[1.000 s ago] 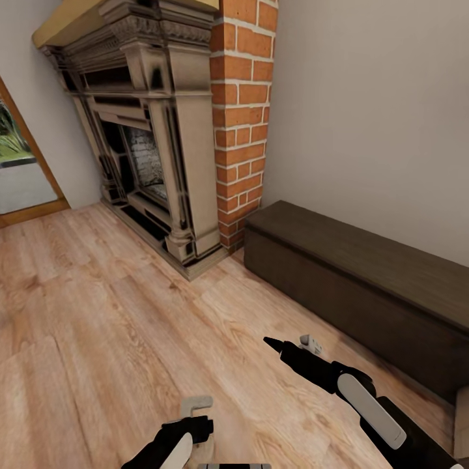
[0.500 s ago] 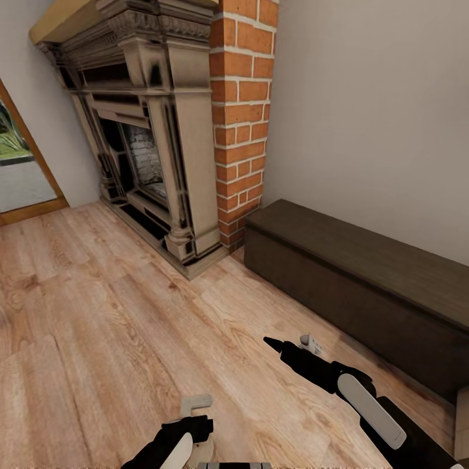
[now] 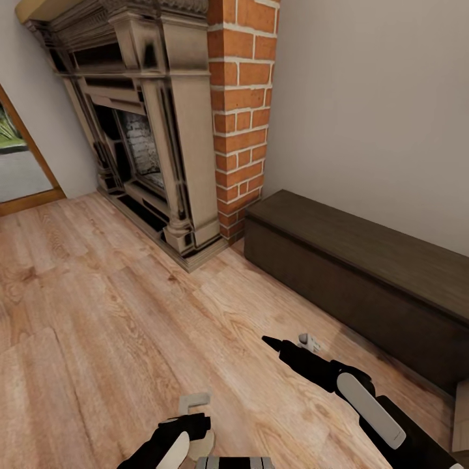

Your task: Place each of the two pumpkins and all three candles from the living room inside a cabinet in the living room (use any cabinet), then make sure every cabinet is closed, and position the cauldron so it is next to a table in the living room.

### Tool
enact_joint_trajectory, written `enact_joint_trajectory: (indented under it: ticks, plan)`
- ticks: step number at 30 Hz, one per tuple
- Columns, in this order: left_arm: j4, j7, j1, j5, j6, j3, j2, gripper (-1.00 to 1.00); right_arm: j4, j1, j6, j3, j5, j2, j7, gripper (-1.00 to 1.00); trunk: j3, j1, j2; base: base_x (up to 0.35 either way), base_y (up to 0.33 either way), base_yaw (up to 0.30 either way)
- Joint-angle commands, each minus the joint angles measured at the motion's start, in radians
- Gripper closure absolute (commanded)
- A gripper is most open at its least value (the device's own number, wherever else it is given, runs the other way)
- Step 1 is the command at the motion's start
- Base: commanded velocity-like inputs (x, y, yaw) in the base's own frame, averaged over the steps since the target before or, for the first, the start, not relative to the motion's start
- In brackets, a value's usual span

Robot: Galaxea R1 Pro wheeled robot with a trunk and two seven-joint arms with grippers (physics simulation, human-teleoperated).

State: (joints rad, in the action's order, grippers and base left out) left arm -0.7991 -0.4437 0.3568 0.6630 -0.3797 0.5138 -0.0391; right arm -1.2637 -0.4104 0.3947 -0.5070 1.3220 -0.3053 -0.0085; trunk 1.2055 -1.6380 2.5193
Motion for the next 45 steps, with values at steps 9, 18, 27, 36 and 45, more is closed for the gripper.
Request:
enact_joint_trajectory:
  ticks: [9,18,27,36,45]
  plan:
    - [-0.003,-0.009,0.002,0.007,-0.006,0.002,0.005,-1.00,0.001,-0.001,0.001,-0.001,0.005,-0.001,-0.002,-1.00,0.001,0.000,0.000,0.000,0.000,0.000]
    - [-0.003,-0.009,0.002,0.008,-0.007,0.002,0.005,-1.00,0.002,-0.001,0.001,-0.001,0.005,-0.003,-0.002,-1.00,0.012,-0.001,0.001,0.000,0.000,0.000]
    - [-0.004,-0.009,0.002,0.009,-0.008,0.002,0.005,-1.00,0.002,-0.001,0.001,0.001,0.005,-0.004,-0.001,-1.00,0.020,-0.002,0.002,0.000,0.000,0.000]
    - [-0.006,0.015,0.003,0.008,-0.012,0.002,0.007,-1.00,0.001,-0.001,0.001,-0.001,0.005,-0.003,-0.001,-1.00,0.028,-0.003,0.002,0.000,0.000,0.000]
    - [-0.006,0.016,0.005,0.007,-0.046,0.000,0.007,-1.00,0.001,-0.001,0.001,-0.001,0.005,-0.004,-0.001,-1.00,0.055,-0.006,0.004,0.000,0.000,0.000]
